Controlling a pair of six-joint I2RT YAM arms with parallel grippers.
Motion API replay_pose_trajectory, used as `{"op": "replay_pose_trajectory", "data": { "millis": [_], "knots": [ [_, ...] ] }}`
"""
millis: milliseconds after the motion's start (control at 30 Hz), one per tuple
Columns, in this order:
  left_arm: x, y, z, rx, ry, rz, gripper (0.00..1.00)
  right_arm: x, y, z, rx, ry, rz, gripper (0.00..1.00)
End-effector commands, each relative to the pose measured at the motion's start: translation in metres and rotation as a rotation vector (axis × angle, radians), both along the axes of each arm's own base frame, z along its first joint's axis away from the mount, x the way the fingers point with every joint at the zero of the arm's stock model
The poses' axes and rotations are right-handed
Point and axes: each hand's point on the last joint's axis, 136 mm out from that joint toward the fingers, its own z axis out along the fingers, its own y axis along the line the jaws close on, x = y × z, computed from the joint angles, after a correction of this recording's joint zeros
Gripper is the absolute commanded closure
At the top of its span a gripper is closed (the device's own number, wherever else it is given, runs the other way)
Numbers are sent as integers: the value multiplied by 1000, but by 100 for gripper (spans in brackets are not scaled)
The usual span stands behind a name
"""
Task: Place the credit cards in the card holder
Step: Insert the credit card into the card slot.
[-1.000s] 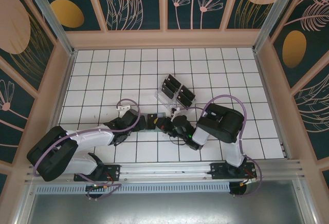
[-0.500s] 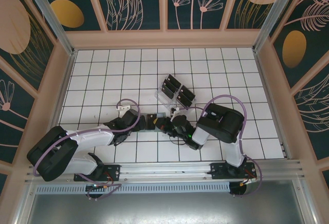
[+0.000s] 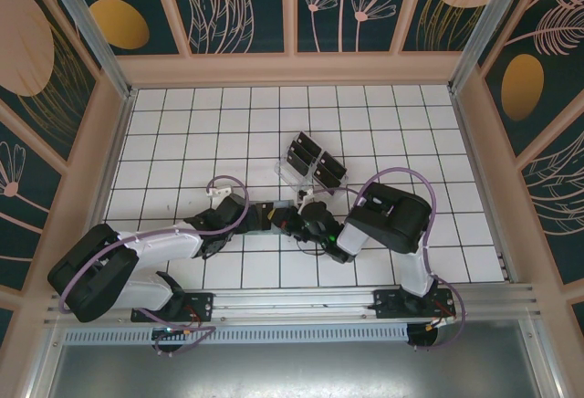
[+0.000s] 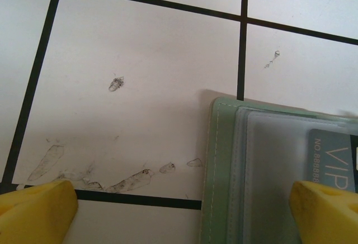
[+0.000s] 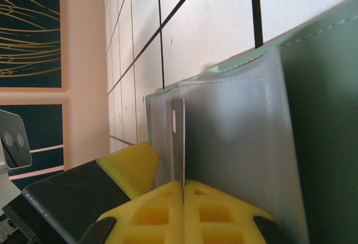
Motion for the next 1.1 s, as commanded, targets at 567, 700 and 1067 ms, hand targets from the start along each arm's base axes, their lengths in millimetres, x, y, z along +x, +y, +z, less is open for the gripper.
{"op": "replay_pose_trajectory", "data": {
  "millis": [567,700,1067],
  "knots": [
    [7,16,14,34,-14,114,2,22,-8,23,-430,-104,168,59],
    [7,20,15,46,-17,131,2,27,-8,23,-491,-107,194,62],
    [1,29,6,54,-5,150,2,24,-6,6,-521,-73,226,67]
  ]
}}
